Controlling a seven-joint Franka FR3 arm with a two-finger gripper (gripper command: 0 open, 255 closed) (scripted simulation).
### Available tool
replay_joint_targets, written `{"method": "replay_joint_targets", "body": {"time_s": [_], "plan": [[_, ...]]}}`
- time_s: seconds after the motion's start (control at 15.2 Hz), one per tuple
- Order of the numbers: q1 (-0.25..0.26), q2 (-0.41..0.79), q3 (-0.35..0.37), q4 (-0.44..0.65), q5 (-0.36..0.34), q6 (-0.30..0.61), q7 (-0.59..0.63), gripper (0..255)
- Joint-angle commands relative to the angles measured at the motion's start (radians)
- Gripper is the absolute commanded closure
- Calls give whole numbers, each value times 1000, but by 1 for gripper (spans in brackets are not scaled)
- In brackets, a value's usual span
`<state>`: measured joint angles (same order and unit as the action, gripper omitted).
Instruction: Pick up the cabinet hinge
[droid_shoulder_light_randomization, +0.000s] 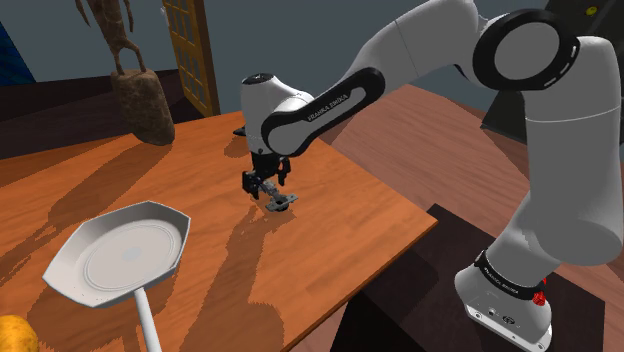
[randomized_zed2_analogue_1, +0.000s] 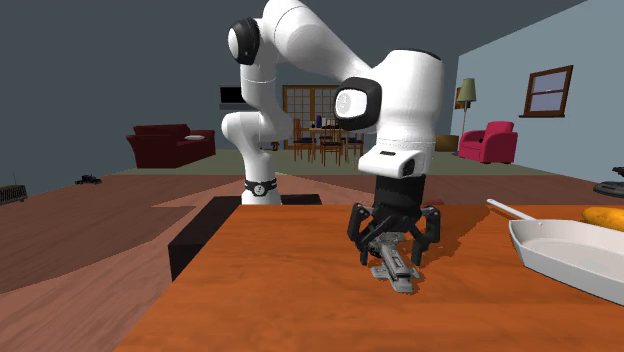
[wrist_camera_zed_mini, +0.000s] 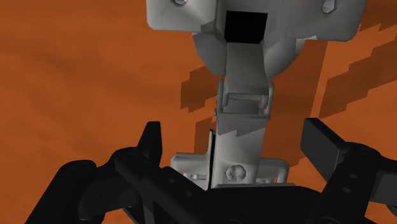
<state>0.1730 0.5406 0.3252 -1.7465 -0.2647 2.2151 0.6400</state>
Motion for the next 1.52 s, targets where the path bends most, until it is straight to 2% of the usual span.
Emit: {"method": "replay_joint_targets", "body": {"time_s": [0.0,0.59,1.45], "plan": [[0,4,-1,1,-1,3,0,255],[0,2,-1,-4,-1,6,1,255],[-14,-90,23,41,41,-125,-29,255]]}}
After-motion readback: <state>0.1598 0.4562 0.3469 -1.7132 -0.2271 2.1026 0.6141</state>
